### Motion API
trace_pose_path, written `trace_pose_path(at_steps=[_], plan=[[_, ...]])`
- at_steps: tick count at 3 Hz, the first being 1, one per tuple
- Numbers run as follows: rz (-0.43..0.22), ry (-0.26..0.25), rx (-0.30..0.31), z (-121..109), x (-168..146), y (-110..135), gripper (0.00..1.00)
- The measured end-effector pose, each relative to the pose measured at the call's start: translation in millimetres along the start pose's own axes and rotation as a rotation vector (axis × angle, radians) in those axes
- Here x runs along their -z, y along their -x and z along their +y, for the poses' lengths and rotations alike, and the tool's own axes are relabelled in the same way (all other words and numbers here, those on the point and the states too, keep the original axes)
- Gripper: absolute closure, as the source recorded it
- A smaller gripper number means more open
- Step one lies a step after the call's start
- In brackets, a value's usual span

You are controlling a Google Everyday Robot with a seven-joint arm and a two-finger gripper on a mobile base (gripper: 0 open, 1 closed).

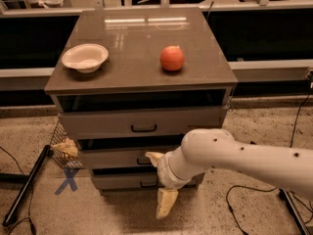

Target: Open bottom drawer

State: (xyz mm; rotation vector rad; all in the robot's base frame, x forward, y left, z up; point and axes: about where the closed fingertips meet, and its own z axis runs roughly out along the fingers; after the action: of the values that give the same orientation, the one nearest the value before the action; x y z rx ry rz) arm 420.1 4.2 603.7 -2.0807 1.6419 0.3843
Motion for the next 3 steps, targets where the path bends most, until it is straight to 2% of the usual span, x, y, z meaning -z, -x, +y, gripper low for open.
trace_pose_path(at_steps=[1,2,3], plan=[[-0.12,-0.04,0.035,-33,-75,16,0.0],[-0.176,-0.06,-0.004,-37,-109,14,0.0],[-0.176,-0.06,-0.004,-37,-109,14,0.0]])
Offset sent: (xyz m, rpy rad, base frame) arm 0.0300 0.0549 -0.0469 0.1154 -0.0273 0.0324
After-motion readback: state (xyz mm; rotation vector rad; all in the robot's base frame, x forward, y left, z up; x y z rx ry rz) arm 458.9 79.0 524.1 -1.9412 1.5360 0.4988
